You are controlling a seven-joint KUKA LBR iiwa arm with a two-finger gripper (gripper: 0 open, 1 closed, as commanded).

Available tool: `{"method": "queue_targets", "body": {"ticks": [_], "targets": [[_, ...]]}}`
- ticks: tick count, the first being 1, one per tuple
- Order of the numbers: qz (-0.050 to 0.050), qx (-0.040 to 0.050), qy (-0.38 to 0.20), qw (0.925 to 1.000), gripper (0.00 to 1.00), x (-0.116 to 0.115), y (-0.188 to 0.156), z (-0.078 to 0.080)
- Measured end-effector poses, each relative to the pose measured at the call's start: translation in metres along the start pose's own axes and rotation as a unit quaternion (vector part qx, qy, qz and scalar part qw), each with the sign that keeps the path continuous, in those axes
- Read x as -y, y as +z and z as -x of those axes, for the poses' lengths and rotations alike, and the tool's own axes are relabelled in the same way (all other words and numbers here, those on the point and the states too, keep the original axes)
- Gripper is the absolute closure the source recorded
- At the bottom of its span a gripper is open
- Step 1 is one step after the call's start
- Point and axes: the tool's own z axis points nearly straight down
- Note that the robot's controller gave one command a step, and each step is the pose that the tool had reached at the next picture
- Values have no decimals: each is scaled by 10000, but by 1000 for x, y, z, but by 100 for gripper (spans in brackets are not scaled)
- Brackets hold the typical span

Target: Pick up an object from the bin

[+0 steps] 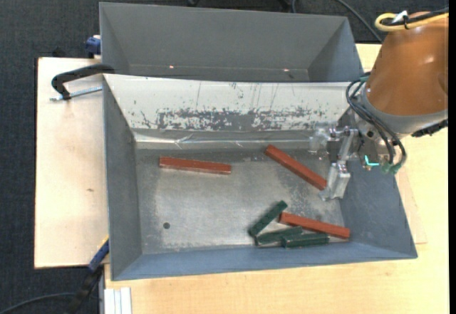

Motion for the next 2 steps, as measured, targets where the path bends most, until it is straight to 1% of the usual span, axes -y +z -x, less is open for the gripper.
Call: {"method": "queue_targets", "body": {"ticks": [1, 2], "targets": [[5, -10, 171, 9999, 0, -45, 167, -24], [2, 64, 986, 9951, 0, -31, 131, -15]]}}
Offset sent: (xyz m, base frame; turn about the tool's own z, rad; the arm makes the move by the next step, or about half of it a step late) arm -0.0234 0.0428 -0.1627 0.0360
